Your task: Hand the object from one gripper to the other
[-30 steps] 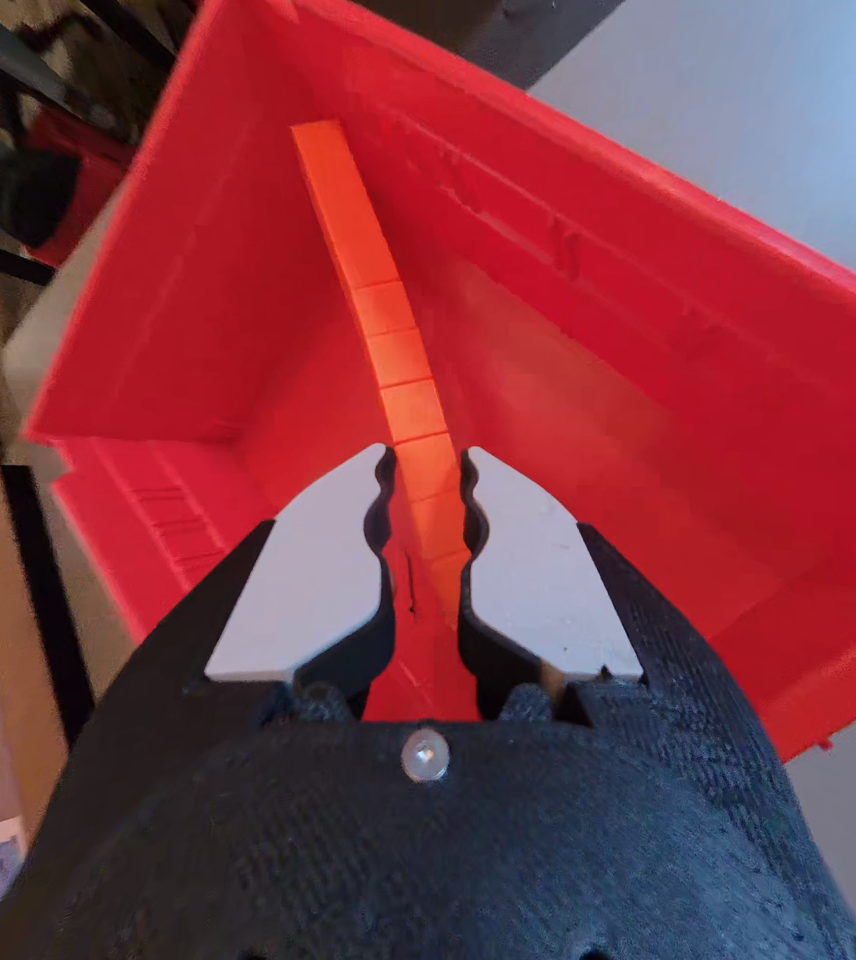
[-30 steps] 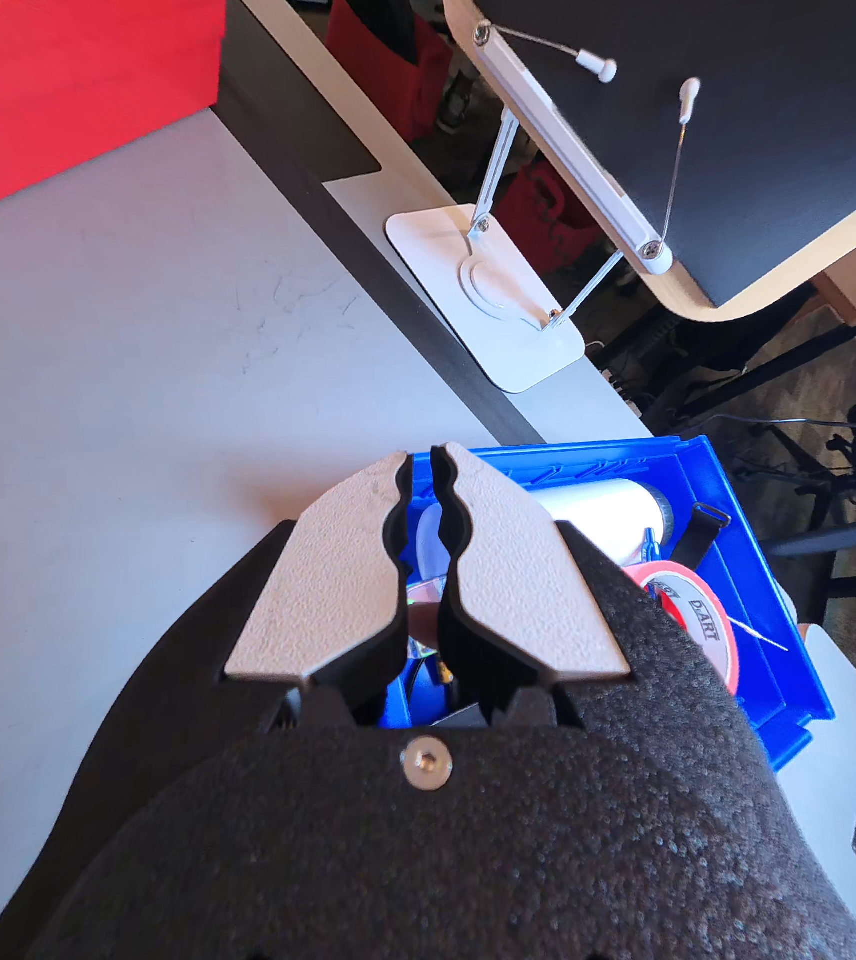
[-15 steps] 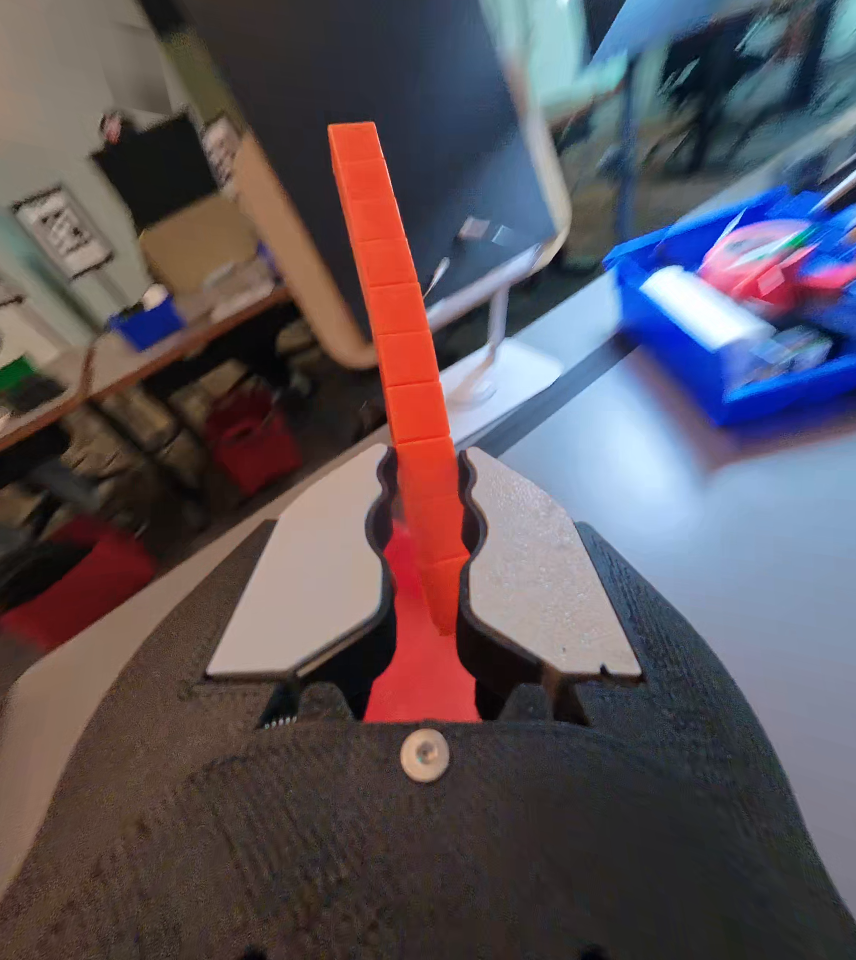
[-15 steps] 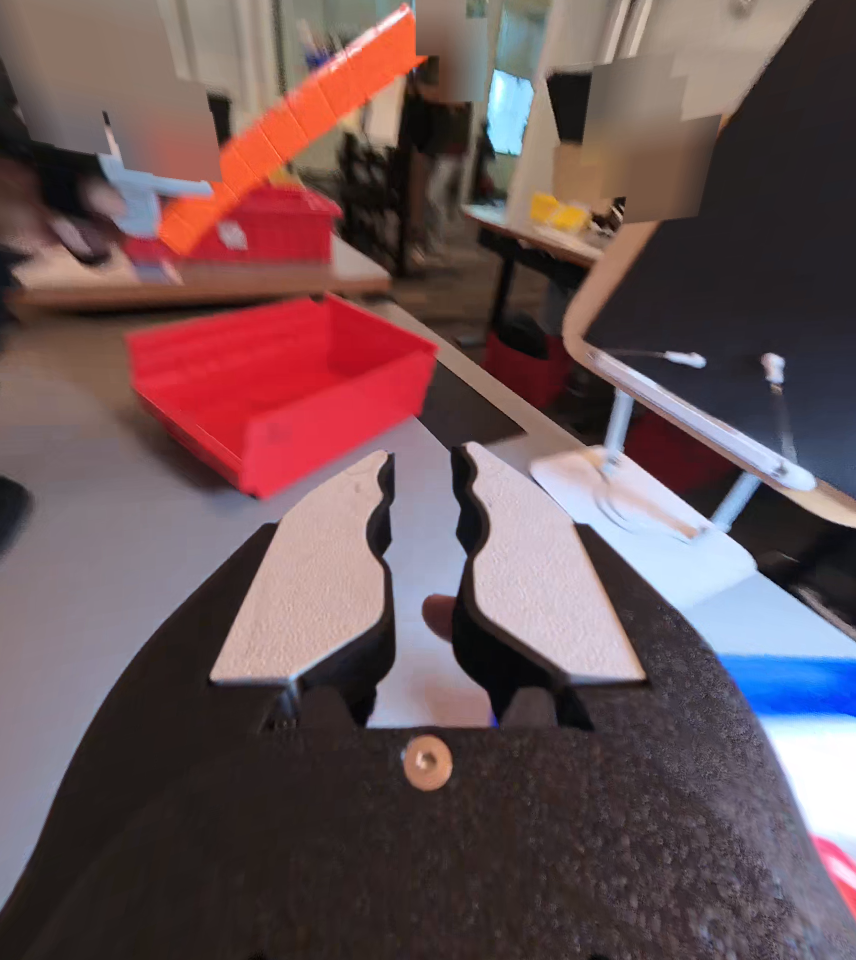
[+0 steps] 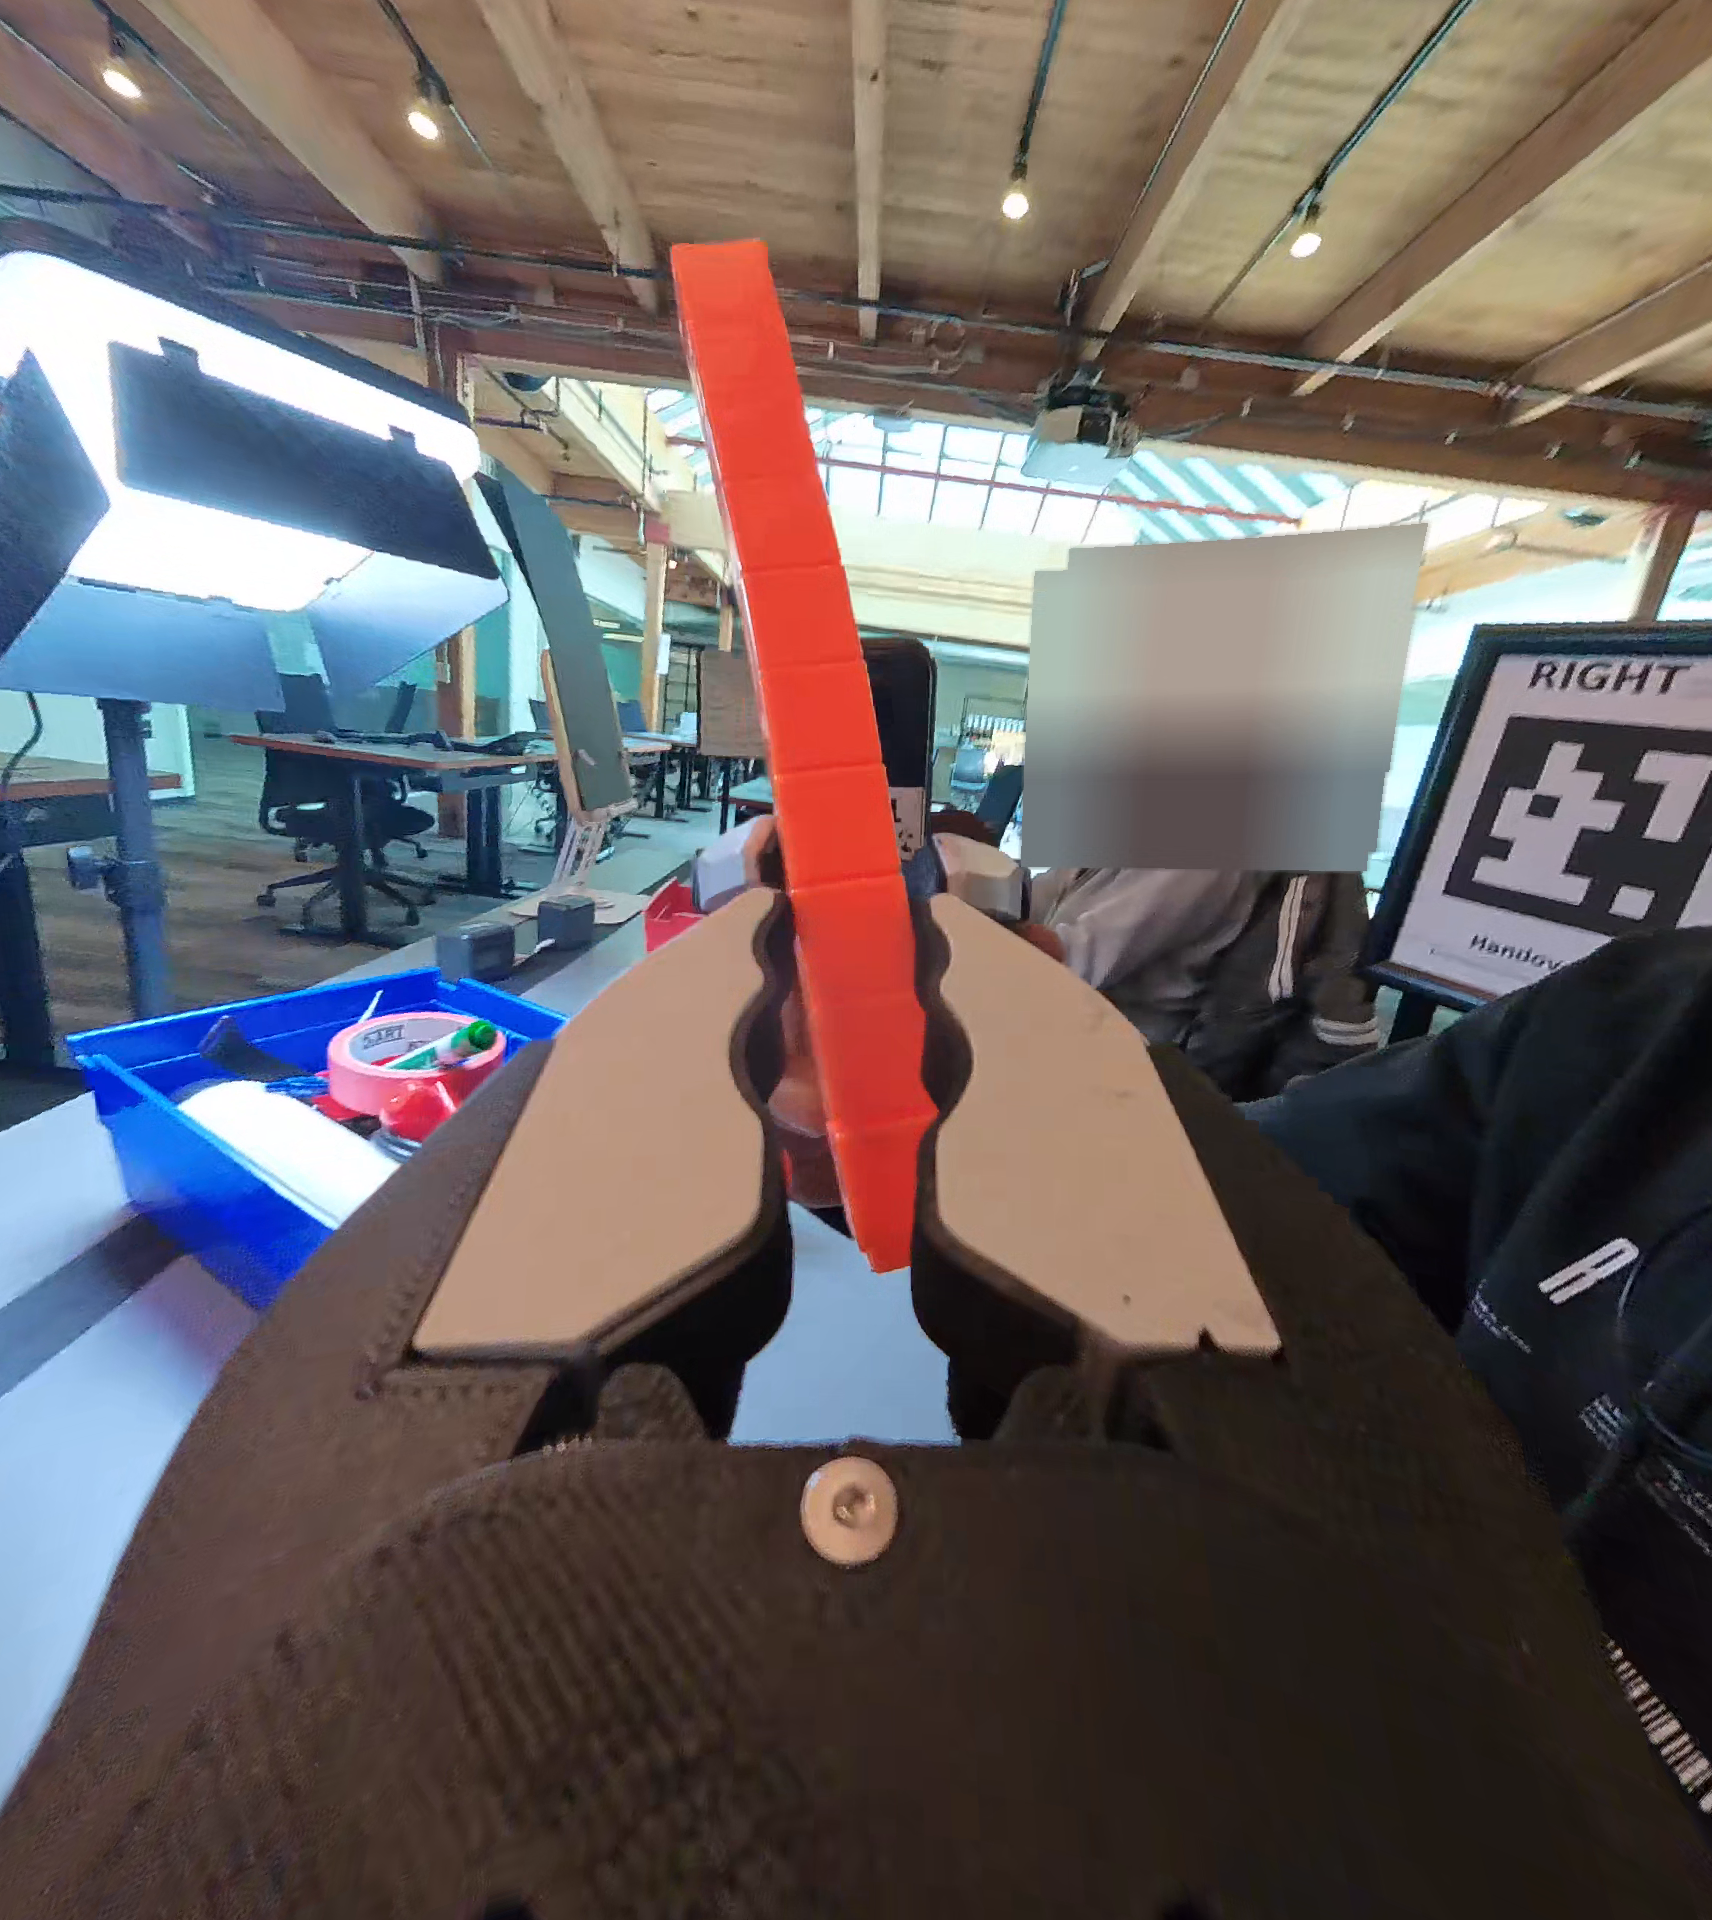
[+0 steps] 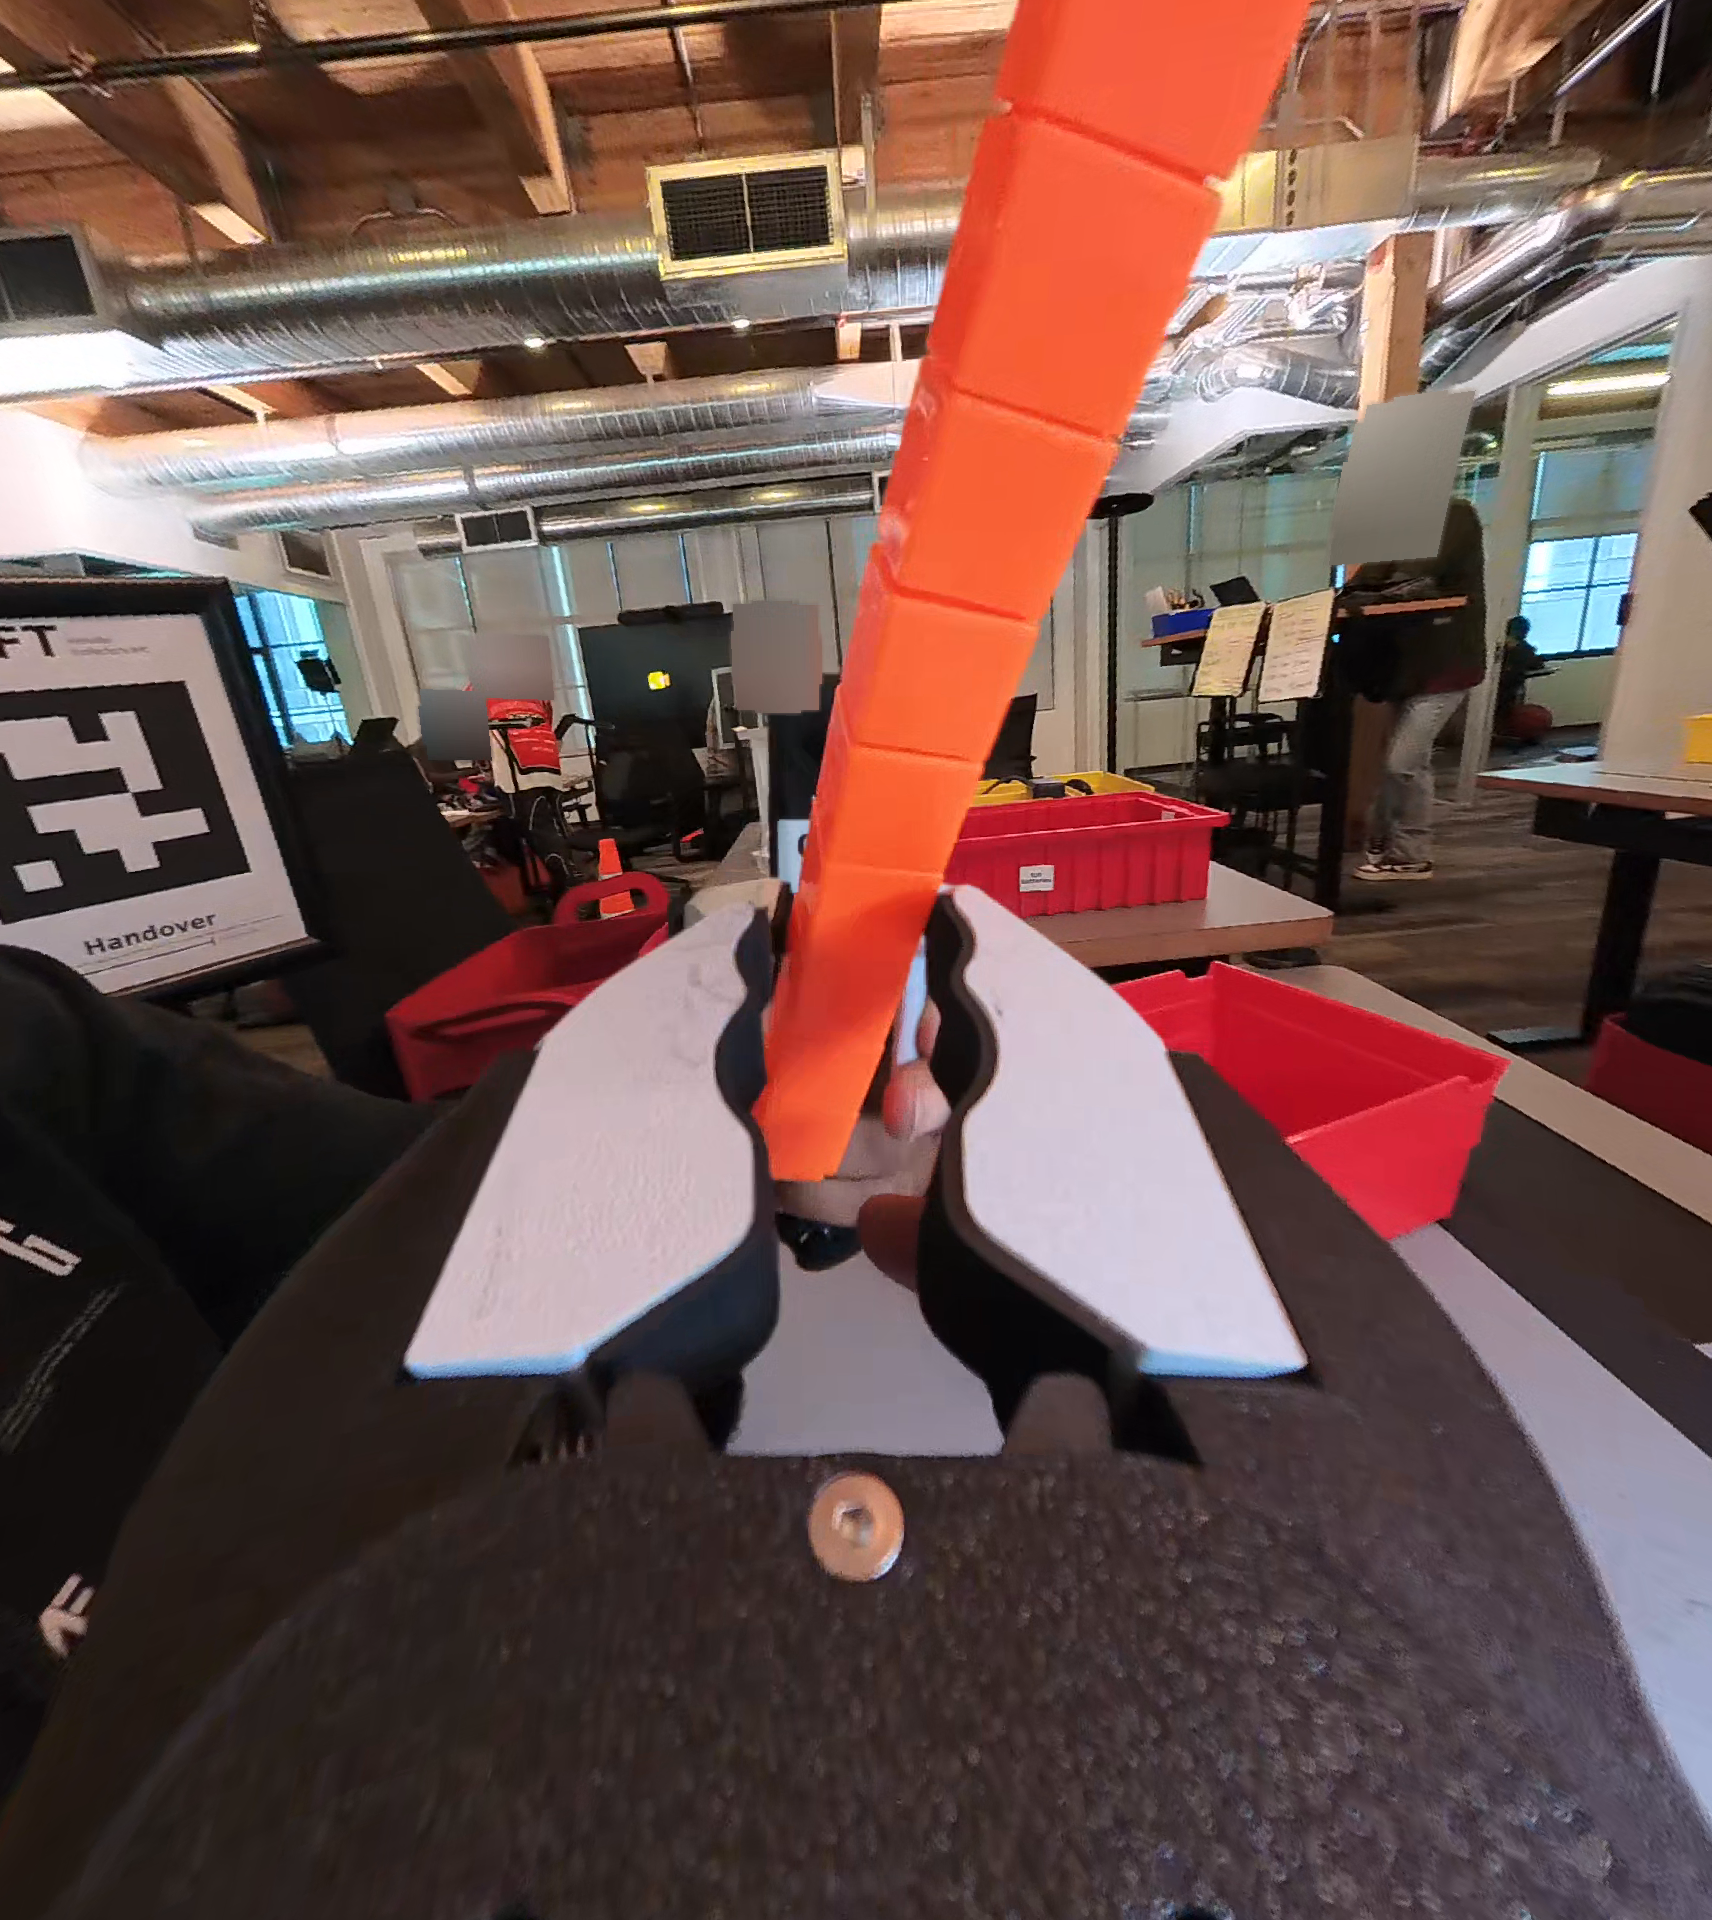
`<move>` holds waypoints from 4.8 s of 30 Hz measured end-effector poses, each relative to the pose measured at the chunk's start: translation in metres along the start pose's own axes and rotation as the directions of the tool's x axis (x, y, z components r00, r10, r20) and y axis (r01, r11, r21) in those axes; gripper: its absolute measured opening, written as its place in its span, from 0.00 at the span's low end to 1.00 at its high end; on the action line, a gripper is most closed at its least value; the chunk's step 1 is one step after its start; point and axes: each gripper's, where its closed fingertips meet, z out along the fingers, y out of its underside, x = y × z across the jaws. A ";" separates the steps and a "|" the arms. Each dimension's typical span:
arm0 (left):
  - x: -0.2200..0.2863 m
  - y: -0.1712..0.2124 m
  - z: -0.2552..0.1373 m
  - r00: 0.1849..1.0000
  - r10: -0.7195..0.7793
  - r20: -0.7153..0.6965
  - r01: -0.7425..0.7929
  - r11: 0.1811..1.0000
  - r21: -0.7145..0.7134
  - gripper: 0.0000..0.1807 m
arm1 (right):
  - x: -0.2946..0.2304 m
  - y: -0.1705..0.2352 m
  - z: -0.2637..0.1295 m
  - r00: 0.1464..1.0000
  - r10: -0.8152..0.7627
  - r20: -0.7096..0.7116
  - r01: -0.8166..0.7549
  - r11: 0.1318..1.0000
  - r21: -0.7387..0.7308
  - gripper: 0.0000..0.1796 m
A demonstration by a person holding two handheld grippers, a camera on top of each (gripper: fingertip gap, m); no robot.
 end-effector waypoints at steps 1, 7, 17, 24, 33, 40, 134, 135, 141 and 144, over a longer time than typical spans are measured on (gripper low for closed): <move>0.000 0.002 0.001 1.000 -0.013 -0.005 0.013 1.000 0.002 0.12 | 0.002 0.000 -0.001 1.000 0.001 -0.007 -0.001 1.000 0.001 0.13; -0.004 0.008 0.000 1.000 -0.001 0.017 0.002 0.999 -0.053 0.12 | 0.005 0.004 -0.002 0.999 0.044 0.001 -0.044 0.998 -0.034 0.12; -0.008 0.046 0.002 0.996 0.078 0.041 -0.061 0.948 -0.311 0.20 | 0.013 -0.011 -0.020 0.996 -0.064 -0.066 0.058 0.995 -0.082 0.12; -0.011 0.046 0.008 0.990 0.119 0.076 -0.093 0.954 -0.285 0.12 | 0.007 -0.015 -0.016 0.996 -0.073 -0.053 0.071 0.997 -0.040 0.12; -0.013 0.036 0.005 0.992 0.093 0.085 -0.071 0.971 -0.230 0.12 | 0.010 0.016 -0.008 0.998 -0.057 -0.031 0.051 0.984 -0.171 0.12; -0.008 0.013 -0.002 0.996 0.051 0.074 -0.038 0.985 -0.169 0.21 | 0.014 0.035 -0.007 0.998 -0.063 -0.022 0.056 0.966 -0.251 0.12; -0.008 0.037 0.002 0.963 0.259 0.075 -0.220 0.916 -0.335 0.19 | -0.004 0.025 -0.008 0.981 -0.195 0.022 0.193 0.944 -0.266 0.12; -0.006 0.036 0.002 0.965 0.256 0.066 -0.222 0.920 -0.322 0.17 | -0.004 0.025 -0.007 0.981 -0.194 0.021 0.193 0.946 -0.260 0.12; -0.017 0.037 -0.001 0.861 0.494 0.119 -0.406 0.810 -0.424 0.12 | 0.004 0.021 -0.016 0.960 -0.279 -0.025 0.256 0.911 -0.322 0.15; -0.037 0.034 -0.010 0.617 0.772 0.153 -0.583 0.579 -0.571 0.12 | 0.003 0.016 -0.024 0.877 -0.478 -0.048 0.416 0.807 -0.419 0.16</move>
